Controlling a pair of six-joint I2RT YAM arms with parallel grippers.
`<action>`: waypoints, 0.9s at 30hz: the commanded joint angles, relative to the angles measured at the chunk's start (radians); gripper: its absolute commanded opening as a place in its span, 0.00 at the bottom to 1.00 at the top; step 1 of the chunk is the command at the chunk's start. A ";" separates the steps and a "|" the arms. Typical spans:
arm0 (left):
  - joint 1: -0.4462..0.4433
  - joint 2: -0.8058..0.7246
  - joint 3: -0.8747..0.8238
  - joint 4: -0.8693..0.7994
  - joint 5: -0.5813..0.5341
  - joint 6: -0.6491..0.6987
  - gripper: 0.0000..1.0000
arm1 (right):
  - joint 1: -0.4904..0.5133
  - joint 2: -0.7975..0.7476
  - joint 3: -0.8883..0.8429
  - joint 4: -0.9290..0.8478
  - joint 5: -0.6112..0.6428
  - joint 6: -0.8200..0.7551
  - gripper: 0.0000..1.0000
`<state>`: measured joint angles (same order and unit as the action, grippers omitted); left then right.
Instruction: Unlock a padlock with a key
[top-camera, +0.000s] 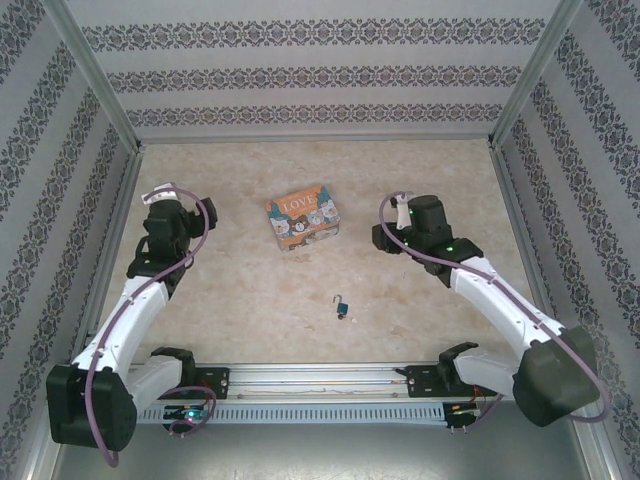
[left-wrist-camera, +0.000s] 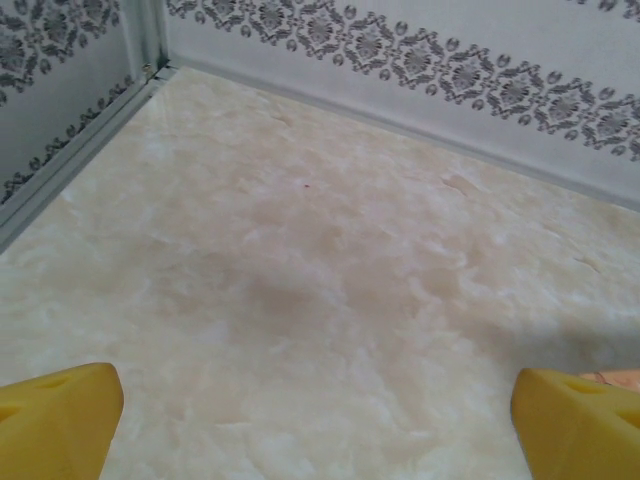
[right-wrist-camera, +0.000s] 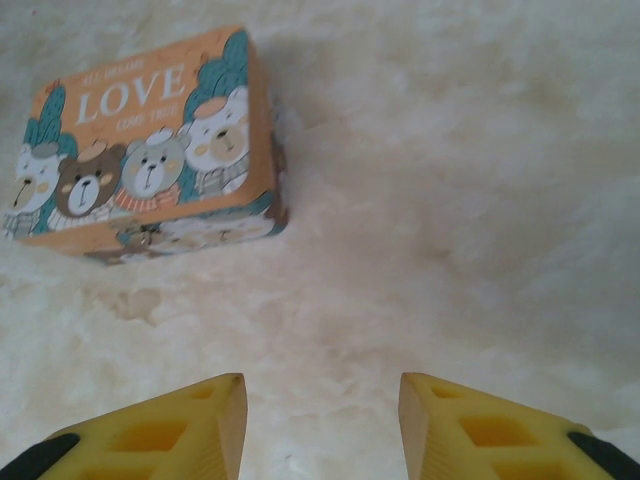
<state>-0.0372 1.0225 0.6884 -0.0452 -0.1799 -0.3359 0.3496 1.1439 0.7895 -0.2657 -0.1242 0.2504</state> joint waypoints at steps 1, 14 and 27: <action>0.051 0.013 0.012 0.001 0.025 -0.004 0.99 | -0.031 -0.054 -0.021 0.045 0.065 -0.067 0.50; 0.169 -0.019 -0.061 -0.007 0.065 -0.052 0.99 | -0.187 -0.270 -0.205 0.148 0.097 -0.049 0.98; 0.181 -0.042 -0.087 -0.003 0.059 -0.037 0.99 | -0.290 -0.241 -0.293 0.275 0.118 -0.082 0.98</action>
<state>0.1268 1.0008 0.6155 -0.0452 -0.1162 -0.3748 0.0792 0.8848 0.5194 -0.0608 -0.0288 0.1898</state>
